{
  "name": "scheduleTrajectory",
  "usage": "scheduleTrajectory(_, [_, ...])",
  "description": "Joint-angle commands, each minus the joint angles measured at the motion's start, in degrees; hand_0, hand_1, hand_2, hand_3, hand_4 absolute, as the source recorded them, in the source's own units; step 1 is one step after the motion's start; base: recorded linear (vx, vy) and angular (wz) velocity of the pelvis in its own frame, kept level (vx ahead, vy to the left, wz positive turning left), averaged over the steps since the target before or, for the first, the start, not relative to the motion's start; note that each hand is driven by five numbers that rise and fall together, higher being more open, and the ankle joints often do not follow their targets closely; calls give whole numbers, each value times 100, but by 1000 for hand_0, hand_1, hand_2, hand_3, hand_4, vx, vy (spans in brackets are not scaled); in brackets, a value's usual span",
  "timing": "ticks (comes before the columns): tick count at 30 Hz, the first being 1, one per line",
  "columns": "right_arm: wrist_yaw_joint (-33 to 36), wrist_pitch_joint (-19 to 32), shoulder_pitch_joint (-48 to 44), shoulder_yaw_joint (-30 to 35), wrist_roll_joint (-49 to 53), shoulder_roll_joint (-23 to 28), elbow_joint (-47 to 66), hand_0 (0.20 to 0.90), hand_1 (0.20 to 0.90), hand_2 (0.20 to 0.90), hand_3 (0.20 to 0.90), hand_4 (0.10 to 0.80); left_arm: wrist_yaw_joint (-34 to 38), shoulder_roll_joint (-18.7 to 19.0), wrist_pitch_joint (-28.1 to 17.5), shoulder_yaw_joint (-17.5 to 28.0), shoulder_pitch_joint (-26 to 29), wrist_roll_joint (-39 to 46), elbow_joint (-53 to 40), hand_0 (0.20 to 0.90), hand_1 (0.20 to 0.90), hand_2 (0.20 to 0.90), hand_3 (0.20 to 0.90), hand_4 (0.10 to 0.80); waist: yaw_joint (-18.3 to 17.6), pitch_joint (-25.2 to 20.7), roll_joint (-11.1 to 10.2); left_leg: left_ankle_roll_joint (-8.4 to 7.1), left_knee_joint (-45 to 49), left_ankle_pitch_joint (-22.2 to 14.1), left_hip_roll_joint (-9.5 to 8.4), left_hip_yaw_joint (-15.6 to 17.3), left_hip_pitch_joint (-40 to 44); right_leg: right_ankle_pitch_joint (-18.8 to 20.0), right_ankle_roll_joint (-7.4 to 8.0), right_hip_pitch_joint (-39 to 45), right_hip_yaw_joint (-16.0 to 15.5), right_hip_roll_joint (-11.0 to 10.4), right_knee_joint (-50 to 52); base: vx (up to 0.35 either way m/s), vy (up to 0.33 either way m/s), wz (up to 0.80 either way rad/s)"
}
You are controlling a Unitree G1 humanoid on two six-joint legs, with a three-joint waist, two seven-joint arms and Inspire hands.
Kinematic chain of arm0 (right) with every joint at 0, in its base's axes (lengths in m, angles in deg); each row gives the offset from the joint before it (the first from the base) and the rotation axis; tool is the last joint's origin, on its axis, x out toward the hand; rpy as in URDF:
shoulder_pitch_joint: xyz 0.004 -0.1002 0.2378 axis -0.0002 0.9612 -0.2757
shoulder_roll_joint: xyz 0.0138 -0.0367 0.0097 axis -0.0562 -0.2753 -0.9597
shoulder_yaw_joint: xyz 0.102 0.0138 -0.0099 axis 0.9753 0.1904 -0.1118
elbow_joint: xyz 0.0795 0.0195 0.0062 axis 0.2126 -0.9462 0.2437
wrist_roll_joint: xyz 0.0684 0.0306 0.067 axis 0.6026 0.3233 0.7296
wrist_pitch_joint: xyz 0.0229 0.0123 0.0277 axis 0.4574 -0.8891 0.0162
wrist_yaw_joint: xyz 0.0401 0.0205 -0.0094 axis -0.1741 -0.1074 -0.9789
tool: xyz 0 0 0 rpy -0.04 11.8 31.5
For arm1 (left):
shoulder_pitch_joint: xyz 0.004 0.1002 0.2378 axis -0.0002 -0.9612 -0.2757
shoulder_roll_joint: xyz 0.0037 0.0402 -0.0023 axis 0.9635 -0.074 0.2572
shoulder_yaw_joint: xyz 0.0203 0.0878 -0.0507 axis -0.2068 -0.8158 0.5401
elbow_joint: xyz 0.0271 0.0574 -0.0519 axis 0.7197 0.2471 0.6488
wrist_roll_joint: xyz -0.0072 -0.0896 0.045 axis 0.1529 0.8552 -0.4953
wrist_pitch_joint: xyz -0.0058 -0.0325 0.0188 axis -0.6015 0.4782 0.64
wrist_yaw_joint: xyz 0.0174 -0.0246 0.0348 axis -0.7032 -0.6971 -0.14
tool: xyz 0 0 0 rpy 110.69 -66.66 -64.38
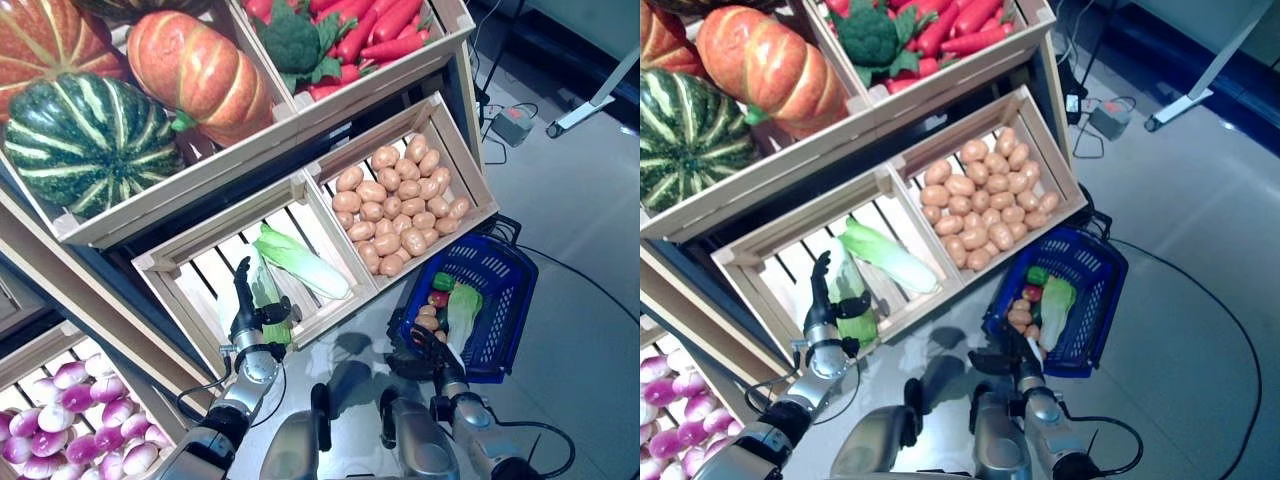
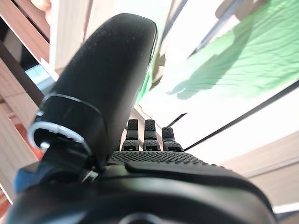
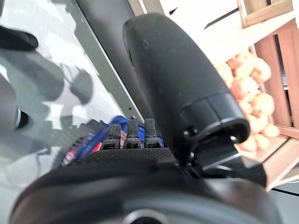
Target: Put vegetables into the basket
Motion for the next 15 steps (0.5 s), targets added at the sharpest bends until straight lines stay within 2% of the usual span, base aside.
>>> scheduleTrajectory(1, [325, 497, -15, -86, -74, 83, 574, 900, 900, 900, 900, 800, 610, -47, -229, 205, 442, -289, -230, 900, 900, 900, 900, 800, -113, -61, -118, 280, 1010, -537, -310, -111, -348, 241, -395, 30, -195, 57, 74, -37, 12, 6])
scheduleTrajectory(9, [455, 327, -82, -95, 4, 148, 639, 900, 900, 900, 900, 800, 1275, 17, -31, 323, 580, -324, -232, 900, 900, 900, 900, 800, -122, 127, -159, 337, 1782, -597, -313, -120, -903, 85, -408, -478, -104, 52, 773, -20, 32, 0])
scheduleTrajectory(15, [681, 260, -111, -95, 188, 126, 602, 900, 900, 900, 900, 800, 1350, 19, 67, 434, 669, 43, -135, 900, 900, 900, 900, 800, -148, 229, -199, 391, 2175, -698, -278, -46, -1204, 40, -350, -829, 10, 64, 1161, -11, 45, -2])
